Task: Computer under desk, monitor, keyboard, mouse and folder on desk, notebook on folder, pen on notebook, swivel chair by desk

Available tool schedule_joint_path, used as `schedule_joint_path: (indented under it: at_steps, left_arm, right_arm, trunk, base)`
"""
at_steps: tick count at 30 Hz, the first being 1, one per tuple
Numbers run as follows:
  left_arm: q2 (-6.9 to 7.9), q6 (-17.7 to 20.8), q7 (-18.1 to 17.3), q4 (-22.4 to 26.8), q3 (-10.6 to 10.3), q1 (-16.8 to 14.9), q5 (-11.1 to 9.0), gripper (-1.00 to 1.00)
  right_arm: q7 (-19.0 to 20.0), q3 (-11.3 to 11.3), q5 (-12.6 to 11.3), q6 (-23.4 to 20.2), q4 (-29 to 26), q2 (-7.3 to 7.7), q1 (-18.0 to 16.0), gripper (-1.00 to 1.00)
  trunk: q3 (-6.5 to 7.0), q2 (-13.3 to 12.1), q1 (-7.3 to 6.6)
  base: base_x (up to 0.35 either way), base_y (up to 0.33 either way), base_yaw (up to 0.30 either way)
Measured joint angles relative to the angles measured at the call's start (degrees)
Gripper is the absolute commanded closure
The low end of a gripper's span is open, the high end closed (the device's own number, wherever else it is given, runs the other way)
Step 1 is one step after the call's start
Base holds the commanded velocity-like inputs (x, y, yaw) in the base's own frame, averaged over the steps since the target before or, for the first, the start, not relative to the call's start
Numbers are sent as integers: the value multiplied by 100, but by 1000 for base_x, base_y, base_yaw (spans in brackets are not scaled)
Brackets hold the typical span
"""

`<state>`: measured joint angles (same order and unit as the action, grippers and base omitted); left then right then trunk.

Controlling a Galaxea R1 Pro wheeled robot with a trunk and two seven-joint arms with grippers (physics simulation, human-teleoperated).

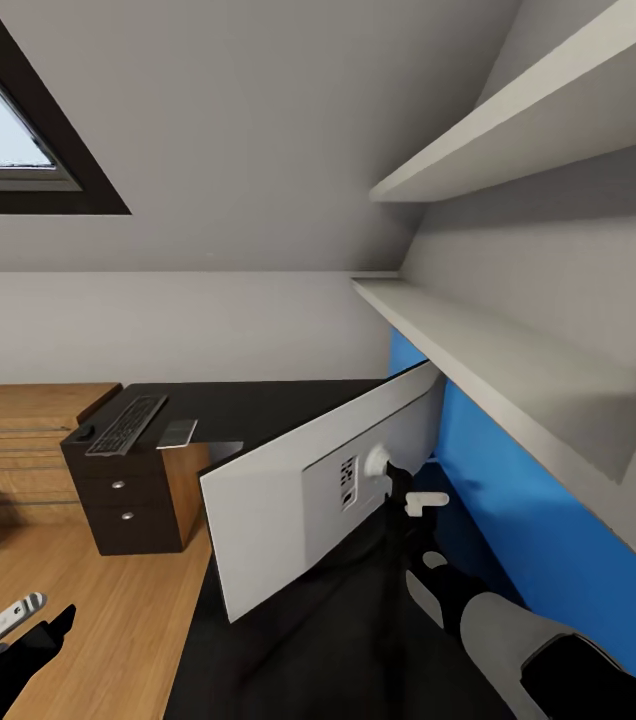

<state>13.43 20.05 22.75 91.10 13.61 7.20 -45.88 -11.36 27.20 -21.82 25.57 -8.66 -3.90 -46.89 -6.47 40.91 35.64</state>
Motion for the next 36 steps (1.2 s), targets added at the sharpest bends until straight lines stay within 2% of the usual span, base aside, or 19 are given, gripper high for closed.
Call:
schedule_joint_path:
  at_steps: [4, 5, 6, 7, 28, 36]
  left_arm:
    - [0, 0, 0, 0, 0, 0, 0, -100]
    - [0, 0, 0, 0, 0, 0, 0, -100]
    - [0, 0, 0, 1, 1, 1, 0, -100]
    - [0, 0, 0, 1, 1, 1, 0, -100]
    - [0, 0, 0, 1, 1, 1, 0, -100]
    - [2, 8, 0, 1, 9, 1, -2, -100]
  right_arm:
    - [0, 0, 1, 0, 0, 0, 0, 100]
    - [0, -3, 4, 0, 0, 0, 0, -100]
    - [-90, 244, -117, 36, 16, 4, 2, -100]
    - [-95, 254, -118, 37, 16, 4, 2, -100]
    - [-94, 254, -116, 38, 16, 5, 2, -100]
    - [-94, 253, -117, 20, 16, 5, 2, -100]
  trunk:
    - [0, 0, 0]
    - [0, 0, 0]
    - [-1, -2, 1]
    - [-1, -2, 1]
    - [-1, -2, 1]
    - [-1, -3, 4]
  base:
    - [0, 0, 0]
    - [0, 0, 0]
    - [0, 0, 0]
    - [0, 0, 0]
    - [-3, 0, 0]
    - [-261, 37, 0]
